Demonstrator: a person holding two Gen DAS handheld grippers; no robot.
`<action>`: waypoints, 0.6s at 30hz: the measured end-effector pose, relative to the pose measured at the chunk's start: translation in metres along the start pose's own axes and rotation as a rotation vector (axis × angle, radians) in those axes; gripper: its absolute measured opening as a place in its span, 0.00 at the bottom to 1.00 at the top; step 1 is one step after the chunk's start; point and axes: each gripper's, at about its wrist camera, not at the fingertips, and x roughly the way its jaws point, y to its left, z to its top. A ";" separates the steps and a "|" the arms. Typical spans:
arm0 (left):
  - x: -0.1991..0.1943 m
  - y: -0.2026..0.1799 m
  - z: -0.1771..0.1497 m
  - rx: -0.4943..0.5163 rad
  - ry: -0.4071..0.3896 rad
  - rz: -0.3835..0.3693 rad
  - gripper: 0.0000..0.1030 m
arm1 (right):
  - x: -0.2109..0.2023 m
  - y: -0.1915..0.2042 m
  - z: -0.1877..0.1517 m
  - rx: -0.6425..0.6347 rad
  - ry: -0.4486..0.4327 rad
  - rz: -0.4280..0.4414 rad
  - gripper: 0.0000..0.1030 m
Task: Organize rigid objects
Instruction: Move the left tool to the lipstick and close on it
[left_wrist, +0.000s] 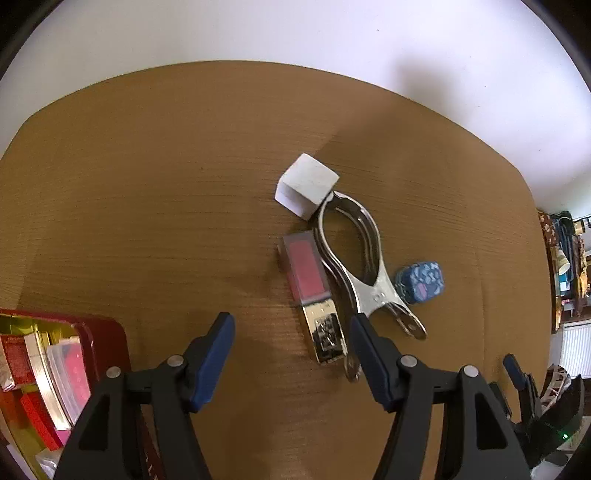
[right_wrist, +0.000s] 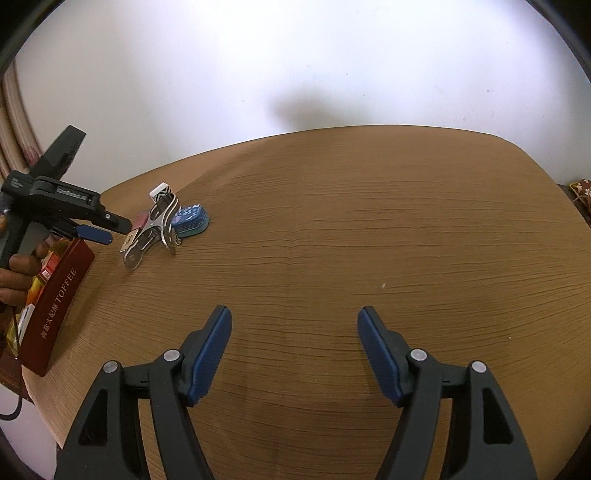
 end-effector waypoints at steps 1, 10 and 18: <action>0.001 -0.002 -0.001 -0.002 0.001 0.005 0.65 | 0.001 0.001 0.001 -0.001 0.002 0.001 0.66; 0.018 -0.014 0.008 -0.012 -0.013 0.068 0.65 | 0.003 0.003 0.001 0.001 0.010 0.005 0.67; 0.027 -0.028 0.004 0.022 -0.029 0.110 0.43 | 0.003 0.002 0.001 0.006 0.014 0.007 0.68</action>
